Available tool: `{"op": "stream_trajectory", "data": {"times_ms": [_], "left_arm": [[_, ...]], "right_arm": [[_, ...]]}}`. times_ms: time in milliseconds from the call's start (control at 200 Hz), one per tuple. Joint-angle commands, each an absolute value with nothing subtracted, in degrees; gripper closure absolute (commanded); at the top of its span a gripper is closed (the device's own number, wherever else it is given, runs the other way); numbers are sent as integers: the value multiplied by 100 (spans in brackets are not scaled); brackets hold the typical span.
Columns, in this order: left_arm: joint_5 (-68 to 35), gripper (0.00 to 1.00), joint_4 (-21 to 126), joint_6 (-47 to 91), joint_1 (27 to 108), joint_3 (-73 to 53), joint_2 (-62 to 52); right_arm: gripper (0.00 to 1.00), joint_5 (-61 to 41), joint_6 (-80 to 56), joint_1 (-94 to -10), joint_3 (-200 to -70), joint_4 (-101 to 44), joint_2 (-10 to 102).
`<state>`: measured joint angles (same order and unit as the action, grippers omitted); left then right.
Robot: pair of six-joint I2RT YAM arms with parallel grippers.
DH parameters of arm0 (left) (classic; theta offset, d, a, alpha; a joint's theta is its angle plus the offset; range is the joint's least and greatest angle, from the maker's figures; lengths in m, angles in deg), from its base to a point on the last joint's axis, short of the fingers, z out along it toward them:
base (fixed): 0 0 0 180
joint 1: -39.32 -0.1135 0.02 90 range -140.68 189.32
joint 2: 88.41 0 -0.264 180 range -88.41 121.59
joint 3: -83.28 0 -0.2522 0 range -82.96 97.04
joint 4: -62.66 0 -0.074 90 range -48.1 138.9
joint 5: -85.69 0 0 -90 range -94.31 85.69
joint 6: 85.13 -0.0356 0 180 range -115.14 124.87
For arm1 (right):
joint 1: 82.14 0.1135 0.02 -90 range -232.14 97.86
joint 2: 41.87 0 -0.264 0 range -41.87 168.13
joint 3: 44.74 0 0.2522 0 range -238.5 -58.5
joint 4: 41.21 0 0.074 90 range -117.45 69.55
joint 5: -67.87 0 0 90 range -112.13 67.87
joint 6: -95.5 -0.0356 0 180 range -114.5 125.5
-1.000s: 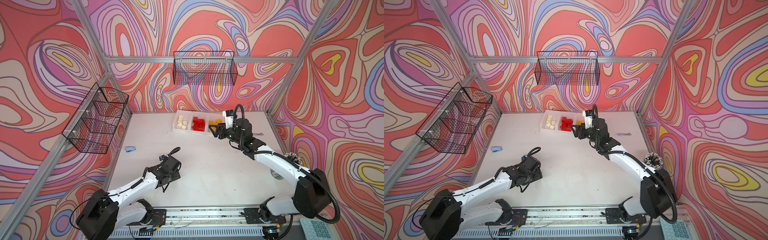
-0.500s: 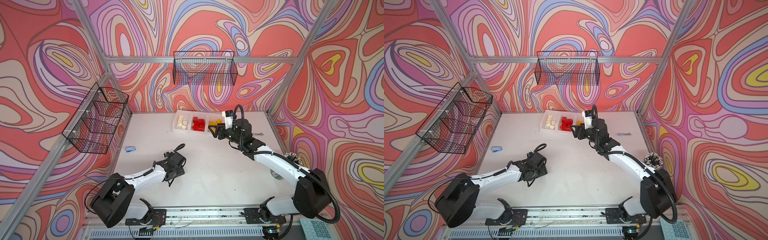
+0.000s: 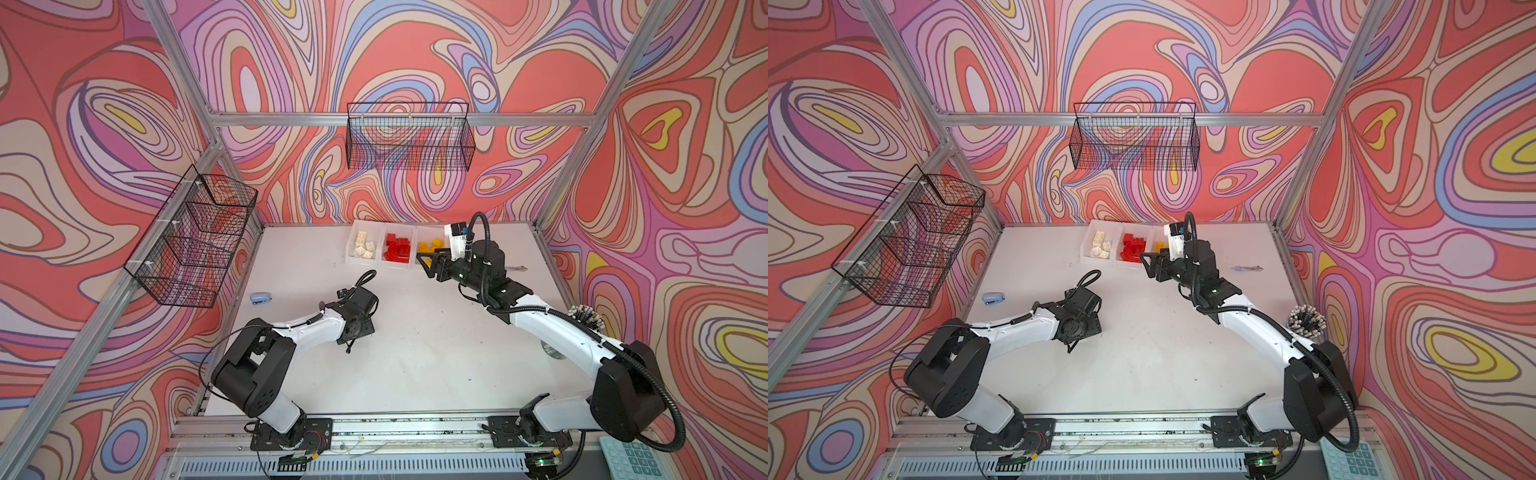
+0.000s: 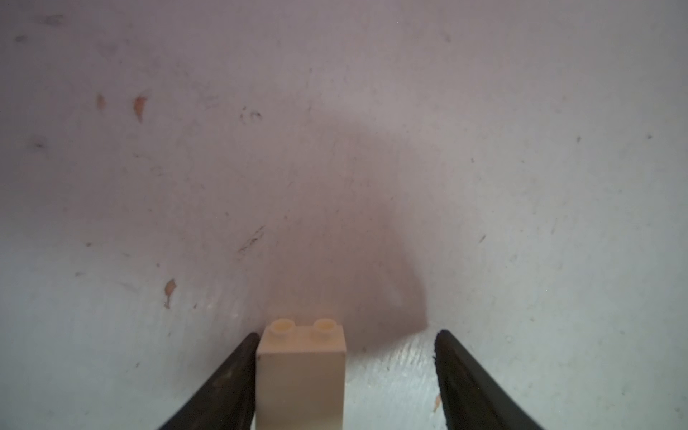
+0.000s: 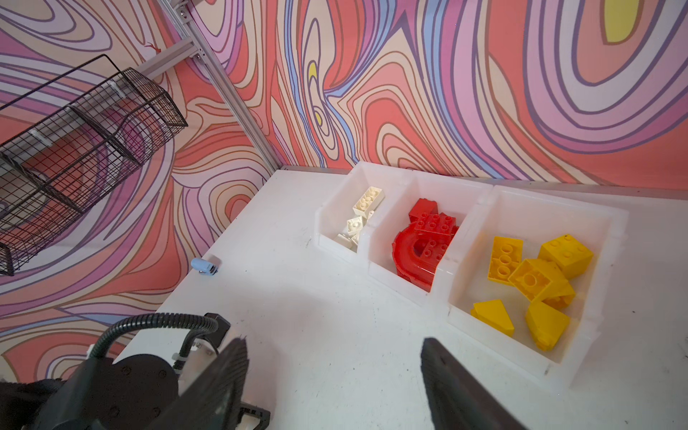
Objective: Sort the legos into containers by color
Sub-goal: Pick up the lego from the center of the table.
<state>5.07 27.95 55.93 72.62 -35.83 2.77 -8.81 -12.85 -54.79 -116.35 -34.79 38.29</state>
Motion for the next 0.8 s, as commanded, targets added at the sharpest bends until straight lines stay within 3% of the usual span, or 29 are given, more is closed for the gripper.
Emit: {"op": "stream_trajectory", "data": {"times_ms": [0, 280, 526, 796], "left_arm": [[464, 32, 2556, 5354, 7263, -3415, 444], [807, 37, 1942, 4938, 7333, -3560, 345], [902, 49, 1612, 4837, 7421, -3214, 680], [937, 70, 1552, 4828, 7464, -3170, 558]], "right_arm": [[23, -833, -1267, -5456, -11642, -3599, 3804], [23, -816, -1273, -5446, -11591, -3635, 3797], [23, -763, -1304, -5446, -11625, -3633, 3868], [23, -824, -1278, -5420, -11571, -3625, 3796]]}}
